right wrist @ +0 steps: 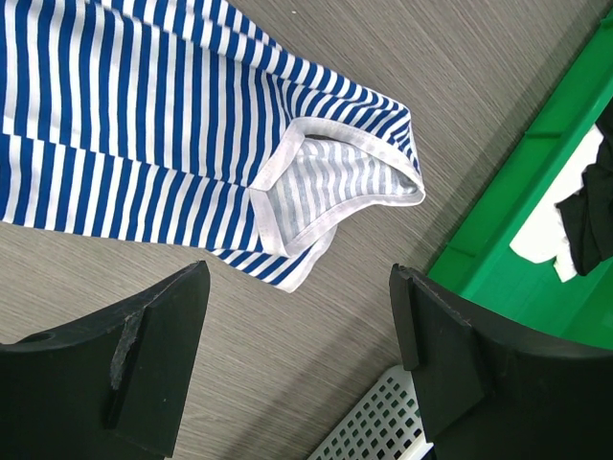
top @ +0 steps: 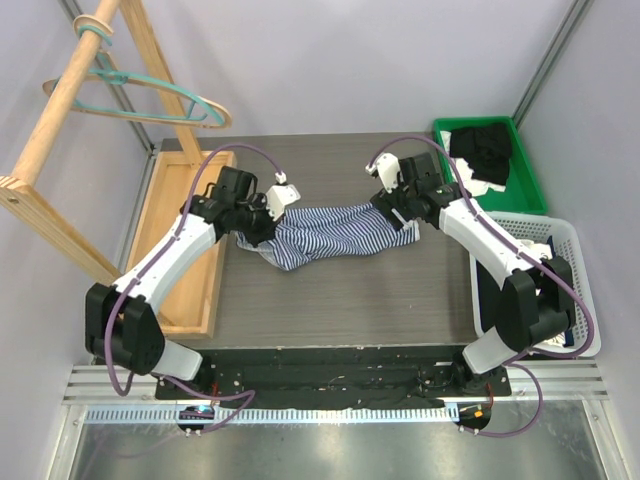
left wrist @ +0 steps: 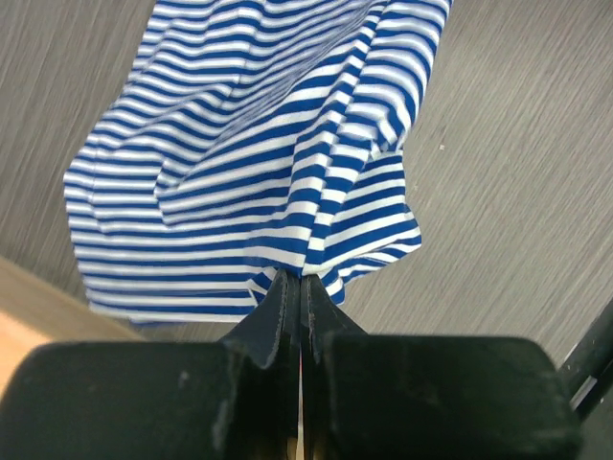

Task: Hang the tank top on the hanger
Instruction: Adjust the tank top at the center of the board.

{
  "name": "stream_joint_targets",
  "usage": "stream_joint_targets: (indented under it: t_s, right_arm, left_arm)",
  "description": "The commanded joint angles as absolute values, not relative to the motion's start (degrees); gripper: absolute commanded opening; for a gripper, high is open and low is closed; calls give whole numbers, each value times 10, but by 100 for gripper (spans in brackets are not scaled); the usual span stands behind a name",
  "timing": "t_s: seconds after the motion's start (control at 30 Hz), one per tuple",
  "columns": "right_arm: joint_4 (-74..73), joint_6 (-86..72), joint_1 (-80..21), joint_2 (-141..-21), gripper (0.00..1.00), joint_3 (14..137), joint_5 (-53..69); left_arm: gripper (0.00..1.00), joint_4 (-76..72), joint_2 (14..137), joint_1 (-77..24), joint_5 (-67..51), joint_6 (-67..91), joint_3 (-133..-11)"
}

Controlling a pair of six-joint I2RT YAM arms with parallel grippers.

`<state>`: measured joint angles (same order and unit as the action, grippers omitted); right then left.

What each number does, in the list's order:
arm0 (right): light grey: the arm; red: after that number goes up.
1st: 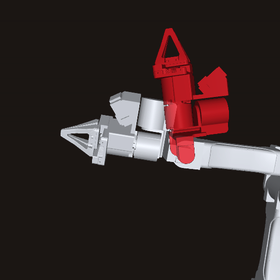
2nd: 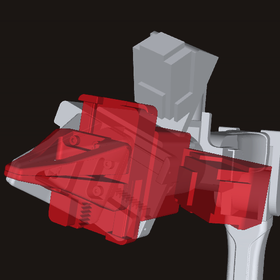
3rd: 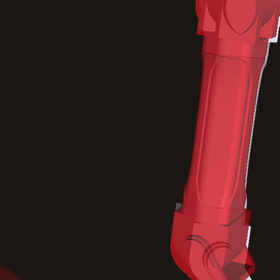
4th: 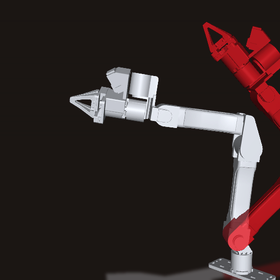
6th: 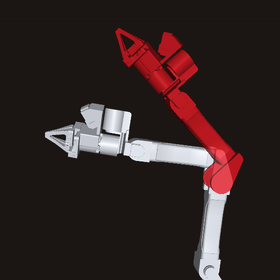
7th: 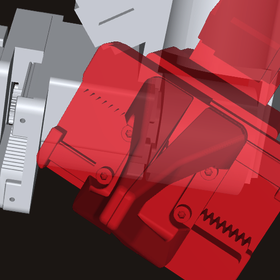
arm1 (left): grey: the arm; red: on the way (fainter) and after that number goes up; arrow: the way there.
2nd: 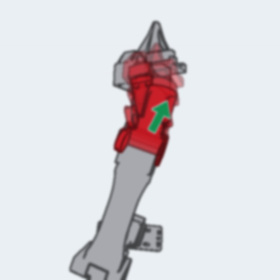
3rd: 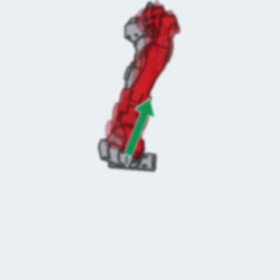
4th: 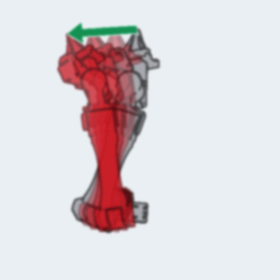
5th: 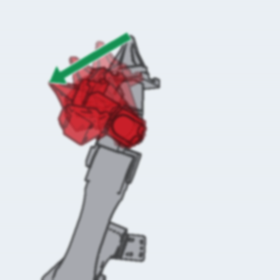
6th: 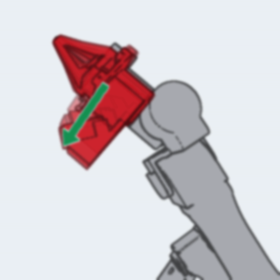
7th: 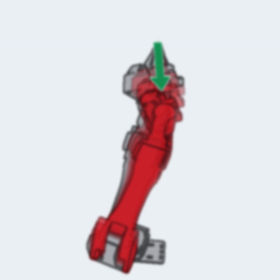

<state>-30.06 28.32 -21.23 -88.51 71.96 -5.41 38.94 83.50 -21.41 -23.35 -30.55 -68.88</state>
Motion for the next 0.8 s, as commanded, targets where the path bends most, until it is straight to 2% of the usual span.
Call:
stream_joint_targets:
  t_s: [0.0, 0.27, 0.47, 0.6, 0.77]
  right_arm:
    - [-294, 283, -211, -888, 83, 717, -56]
    - [-296, 248, -207, -930, 82, 732, 17]
    - [-294, 179, -179, -1006, 78, 773, 99]
    - [-296, 141, -160, -1031, 75, 780, 212]
    - [-308, 113, -141, -1044, 69, 787, 257]
  left_arm:
    - [0, 444, 789, -216, -178, -333, -693]
    - [0, 508, 716, -216, -106, -368, -647]
    - [0, 490, 706, -217, -131, -348, -605]
    - [0, 466, 715, -218, -147, -337, -590]
    - [0, 456, 735, -223, -163, -326, -582]
